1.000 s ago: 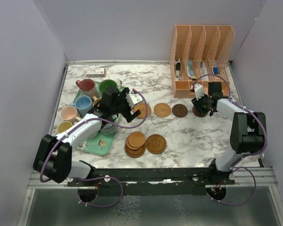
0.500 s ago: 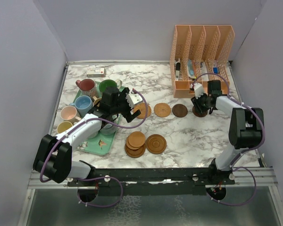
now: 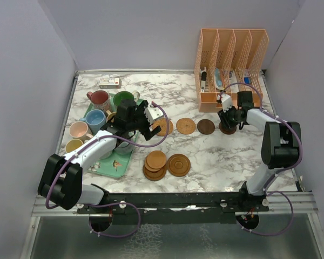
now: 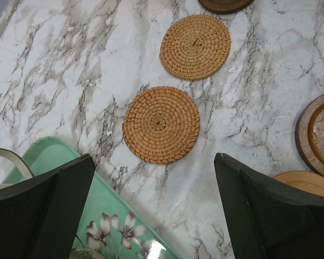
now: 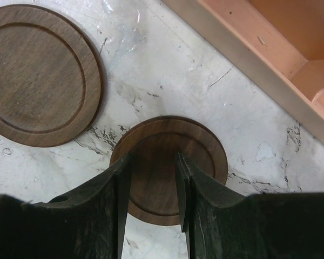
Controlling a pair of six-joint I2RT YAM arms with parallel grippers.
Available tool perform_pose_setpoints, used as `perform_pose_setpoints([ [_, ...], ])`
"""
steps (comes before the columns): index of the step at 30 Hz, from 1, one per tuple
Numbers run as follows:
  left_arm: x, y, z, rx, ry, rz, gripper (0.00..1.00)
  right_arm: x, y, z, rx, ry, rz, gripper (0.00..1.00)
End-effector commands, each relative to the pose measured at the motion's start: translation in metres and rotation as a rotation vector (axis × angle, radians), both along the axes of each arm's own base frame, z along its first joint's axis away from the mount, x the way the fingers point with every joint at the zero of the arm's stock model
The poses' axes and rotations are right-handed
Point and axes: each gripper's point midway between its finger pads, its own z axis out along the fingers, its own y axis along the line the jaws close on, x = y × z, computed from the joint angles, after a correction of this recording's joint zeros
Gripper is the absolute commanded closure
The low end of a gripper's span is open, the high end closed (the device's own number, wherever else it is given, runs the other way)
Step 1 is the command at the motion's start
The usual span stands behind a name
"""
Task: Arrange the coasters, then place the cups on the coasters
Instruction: Move the coaster to the center of the board.
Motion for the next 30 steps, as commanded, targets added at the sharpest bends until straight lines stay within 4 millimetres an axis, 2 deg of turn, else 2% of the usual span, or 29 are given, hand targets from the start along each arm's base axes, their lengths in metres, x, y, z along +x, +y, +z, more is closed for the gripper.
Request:
perform_pose_setpoints([
  [1, -0.003, -0.001, 0.010, -0.021, -0.031, -0.023, 0.02, -0.008, 0.009, -0.016, 0.018, 0.067, 0.010, 0.62],
  [10, -0.003, 0.001, 0.010, -0.021, -0.029, -0.021, 0.02, -0.002, 0.009, -0.014, 0.017, 0.063, 0.008, 0.62],
  [13, -0.003, 0.000, 0.009, -0.021, -0.028, -0.022, 0.02, 0.001, 0.007, -0.007, 0.006, 0.043, 0.006, 0.62],
  [18, -0.003, 0.001, 0.009, -0.018, -0.030, -0.024, 0.02, 0.006, 0.008, 0.019, 0.009, -0.010, 0.012, 0.60],
  [22, -0.007, 0.001, 0.004, 0.004, -0.030, -0.056, 0.02, 0.004, 0.014, 0.049, 0.044, -0.057, 0.028, 0.55],
  [26, -0.023, 0.000, -0.011, 0.051, 0.005, -0.137, 0.02, -0.008, 0.021, 0.069, 0.082, -0.071, 0.039, 0.51],
  [30, -0.051, -0.002, -0.030, 0.110, 0.062, -0.239, 0.03, -0.027, 0.029, 0.081, 0.129, -0.067, 0.044, 0.48],
])
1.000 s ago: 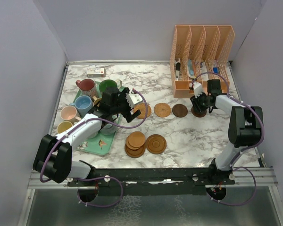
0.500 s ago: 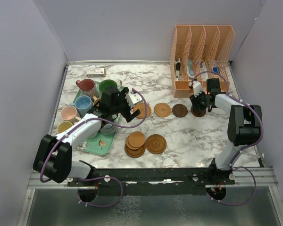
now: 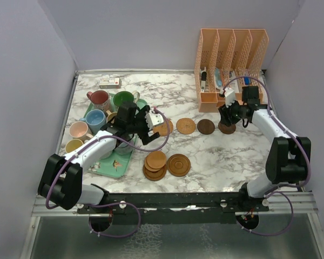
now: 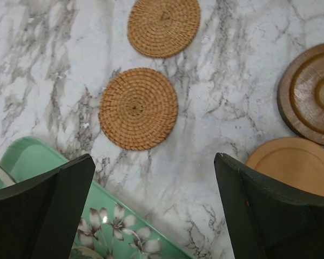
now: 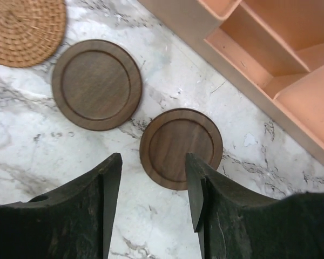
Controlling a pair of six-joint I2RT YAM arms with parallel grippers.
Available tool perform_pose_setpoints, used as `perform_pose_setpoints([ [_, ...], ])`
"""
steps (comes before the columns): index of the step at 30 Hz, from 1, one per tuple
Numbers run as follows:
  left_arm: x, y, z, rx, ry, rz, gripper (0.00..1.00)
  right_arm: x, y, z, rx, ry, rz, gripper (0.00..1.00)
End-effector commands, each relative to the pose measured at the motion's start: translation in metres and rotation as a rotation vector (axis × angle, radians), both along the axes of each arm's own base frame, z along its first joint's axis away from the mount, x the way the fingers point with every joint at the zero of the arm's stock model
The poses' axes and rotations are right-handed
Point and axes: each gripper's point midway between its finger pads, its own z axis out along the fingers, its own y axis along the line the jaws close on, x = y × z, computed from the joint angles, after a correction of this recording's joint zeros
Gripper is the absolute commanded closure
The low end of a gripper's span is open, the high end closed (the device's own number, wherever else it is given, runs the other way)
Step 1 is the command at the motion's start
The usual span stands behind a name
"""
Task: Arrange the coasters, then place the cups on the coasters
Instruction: Move the coaster to the center of the board.
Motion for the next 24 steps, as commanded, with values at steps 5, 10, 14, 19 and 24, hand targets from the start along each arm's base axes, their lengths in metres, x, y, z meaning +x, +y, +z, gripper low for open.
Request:
perform_pose_setpoints([
  [5, -0.079, -0.011, -0.043, 0.160, 0.091, -0.285, 0.02, -0.044, 0.027, 0.029, 0.144, 0.007, 0.043, 0.46],
  [10, -0.108, -0.012, -0.060, 0.247, 0.106, -0.372, 0.02, -0.065, 0.037, 0.034, 0.202, -0.011, 0.063, 0.45],
  [14, -0.117, -0.010, -0.067, 0.272, 0.125, -0.392, 0.02, -0.072, 0.040, 0.032, 0.219, -0.010, 0.071, 0.43],
  [19, -0.123, -0.001, -0.073, 0.303, 0.136, -0.392, 0.02, -0.072, 0.040, 0.029, 0.224, 0.004, 0.073, 0.43],
  [24, -0.127, 0.001, -0.079, 0.308, 0.149, -0.402, 0.02, -0.073, 0.041, 0.027, 0.225, 0.009, 0.075, 0.42],
])
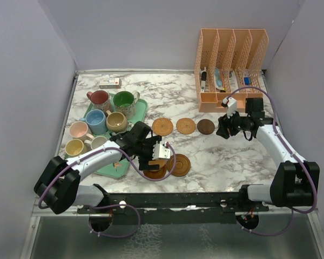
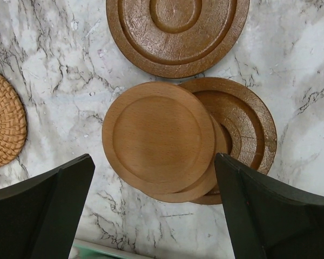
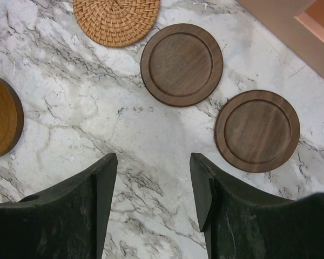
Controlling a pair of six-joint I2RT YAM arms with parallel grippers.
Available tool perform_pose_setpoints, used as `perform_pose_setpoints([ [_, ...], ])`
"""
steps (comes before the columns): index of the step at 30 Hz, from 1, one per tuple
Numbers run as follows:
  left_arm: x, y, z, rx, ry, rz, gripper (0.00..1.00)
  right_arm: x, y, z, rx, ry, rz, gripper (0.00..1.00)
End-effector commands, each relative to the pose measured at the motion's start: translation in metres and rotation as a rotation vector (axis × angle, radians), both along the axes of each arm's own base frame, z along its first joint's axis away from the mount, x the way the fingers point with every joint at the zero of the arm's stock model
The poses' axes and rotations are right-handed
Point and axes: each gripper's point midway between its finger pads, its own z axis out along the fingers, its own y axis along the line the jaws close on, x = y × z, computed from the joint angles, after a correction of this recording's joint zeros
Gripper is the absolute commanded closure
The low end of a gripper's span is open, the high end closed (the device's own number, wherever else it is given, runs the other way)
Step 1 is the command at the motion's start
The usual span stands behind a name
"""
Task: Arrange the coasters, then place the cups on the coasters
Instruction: Move the coaster to the center of the board.
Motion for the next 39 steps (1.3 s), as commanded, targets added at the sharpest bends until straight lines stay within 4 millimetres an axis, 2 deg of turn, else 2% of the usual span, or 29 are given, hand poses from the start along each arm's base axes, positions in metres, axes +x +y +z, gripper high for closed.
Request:
perform_pose_setpoints([
  [1, -0.007, 0.004, -0.005, 0.019, 0.014, -0.023, 0.02, -0.003, 0.008, 0.002, 0.034, 0.005, 0.022, 0.42],
  [12, -0.007, -0.003, -0.015, 0.034, 0.099, -0.010, 0.01, -0.004, 0.007, 0.001, 0.029, 0.006, 0.024, 0.42],
  [19, -0.003, -0.013, -0.012, 0.005, 0.115, 0.002, 0.01, -0.005, 0.008, -0.001, 0.031, 0.011, 0.027, 0.42],
  [34, 0.024, -0.023, -0.004, -0.054, 0.180, 0.080, 0.18, -0.007, 0.007, -0.004, 0.026, 0.020, 0.032, 0.42],
  [39, 0.039, -0.025, -0.002, -0.084, 0.195, 0.124, 0.21, -0.007, 0.007, -0.005, 0.024, 0.023, 0.033, 0.42],
])
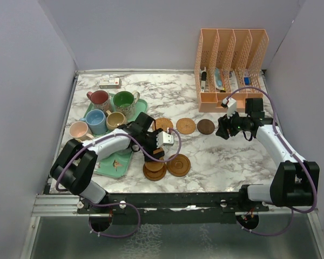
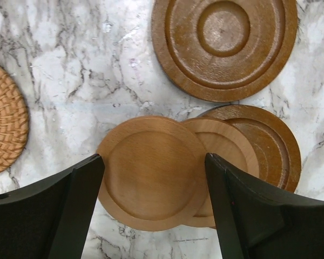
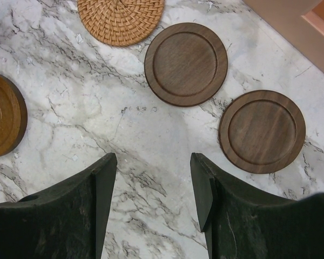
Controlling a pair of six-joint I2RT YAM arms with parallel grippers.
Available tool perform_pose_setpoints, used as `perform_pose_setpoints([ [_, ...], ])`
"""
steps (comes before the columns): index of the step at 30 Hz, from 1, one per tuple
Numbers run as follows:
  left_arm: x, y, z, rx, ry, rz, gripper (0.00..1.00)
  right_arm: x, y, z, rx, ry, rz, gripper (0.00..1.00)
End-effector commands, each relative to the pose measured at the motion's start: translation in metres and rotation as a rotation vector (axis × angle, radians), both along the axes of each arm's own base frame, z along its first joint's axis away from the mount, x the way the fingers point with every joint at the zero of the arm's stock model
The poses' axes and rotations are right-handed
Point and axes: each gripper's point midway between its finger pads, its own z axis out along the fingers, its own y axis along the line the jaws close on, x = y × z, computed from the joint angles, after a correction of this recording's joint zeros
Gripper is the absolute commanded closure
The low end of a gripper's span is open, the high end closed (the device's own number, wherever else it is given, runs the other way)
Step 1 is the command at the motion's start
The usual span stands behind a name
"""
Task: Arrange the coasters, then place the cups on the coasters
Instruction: Move the coaster to the center of the board.
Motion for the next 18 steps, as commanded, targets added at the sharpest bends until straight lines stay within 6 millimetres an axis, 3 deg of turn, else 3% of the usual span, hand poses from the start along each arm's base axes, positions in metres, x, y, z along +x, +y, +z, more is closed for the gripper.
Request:
perform_pose_setpoints([
  [1, 0.014, -0.011, 0.008, -0.062, 0.021, 0.022, 0.21, -0.005, 0.005, -0.005, 0.013, 0.017, 0.023, 0.42],
  [18, 0.037, -0.022, -0.018, -0.011, 0.140, 0.122, 0.25, -0.005, 0.005, -0.008, 0.015, 0.030, 0.026, 0.42],
])
